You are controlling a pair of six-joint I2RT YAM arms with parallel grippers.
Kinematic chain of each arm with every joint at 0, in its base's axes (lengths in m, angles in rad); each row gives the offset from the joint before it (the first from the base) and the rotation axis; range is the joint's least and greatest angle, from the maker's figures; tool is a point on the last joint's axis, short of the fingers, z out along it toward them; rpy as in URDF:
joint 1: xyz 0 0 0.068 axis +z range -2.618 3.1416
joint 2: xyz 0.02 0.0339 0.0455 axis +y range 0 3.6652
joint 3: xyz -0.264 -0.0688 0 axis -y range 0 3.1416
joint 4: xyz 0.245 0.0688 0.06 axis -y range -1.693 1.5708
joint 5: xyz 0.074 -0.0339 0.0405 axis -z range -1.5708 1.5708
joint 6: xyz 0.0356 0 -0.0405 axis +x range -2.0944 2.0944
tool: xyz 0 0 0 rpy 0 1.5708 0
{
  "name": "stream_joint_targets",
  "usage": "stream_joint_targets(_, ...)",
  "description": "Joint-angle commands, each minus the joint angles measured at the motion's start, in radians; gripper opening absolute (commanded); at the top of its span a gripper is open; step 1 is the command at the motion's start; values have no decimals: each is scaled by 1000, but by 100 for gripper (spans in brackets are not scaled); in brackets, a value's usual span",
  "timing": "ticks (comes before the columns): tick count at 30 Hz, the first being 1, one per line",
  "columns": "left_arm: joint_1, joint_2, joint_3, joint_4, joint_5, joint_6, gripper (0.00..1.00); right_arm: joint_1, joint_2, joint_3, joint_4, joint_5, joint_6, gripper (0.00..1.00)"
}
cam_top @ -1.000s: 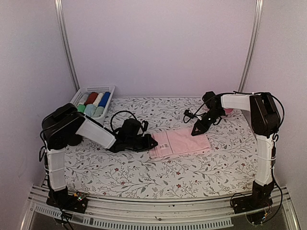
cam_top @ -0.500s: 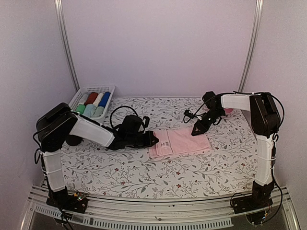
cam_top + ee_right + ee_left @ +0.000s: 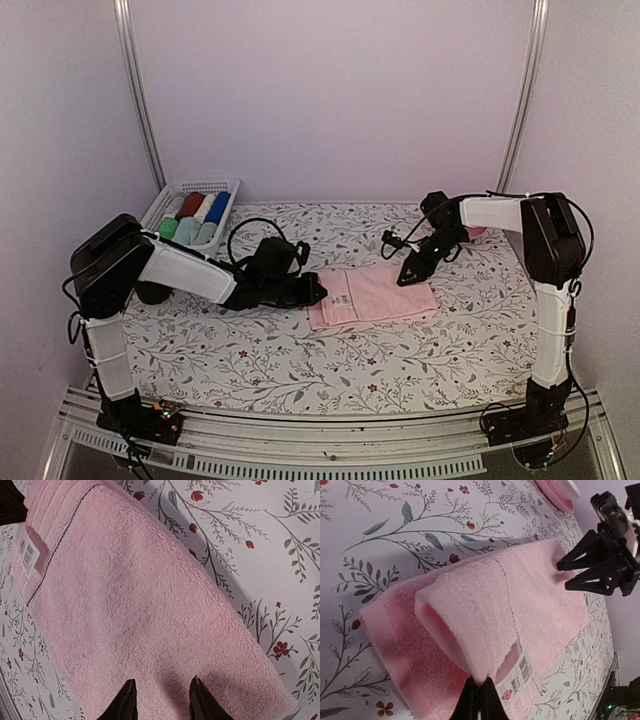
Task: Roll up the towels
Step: Smooth out the towel at the center of the board.
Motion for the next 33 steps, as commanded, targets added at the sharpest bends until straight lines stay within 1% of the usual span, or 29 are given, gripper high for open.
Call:
stream_joint_targets(1,6,-3,6,-24,-34,24,0,24,-51,-14,-10,-40,-37,35)
stream_joint_targets(7,14,-2,16,-20,-18,27,0,39,-56,-19,-10,-39,-50,38)
stream_joint_targets(12,16,-25,34,-69,-34,41,0,40,-73,-28,3,-33,-57,40)
stream_joint_targets(16,25,-39,34,-112,-55,56,0,40,-84,-30,7,-26,-58,41)
stream_joint_targets(24,31,-30,55,-144,-43,78,0,40,-74,-30,10,-15,-55,40)
stream_joint_targets(33,42,-22,69,-186,-81,99,0,40,-61,-34,6,15,-64,40)
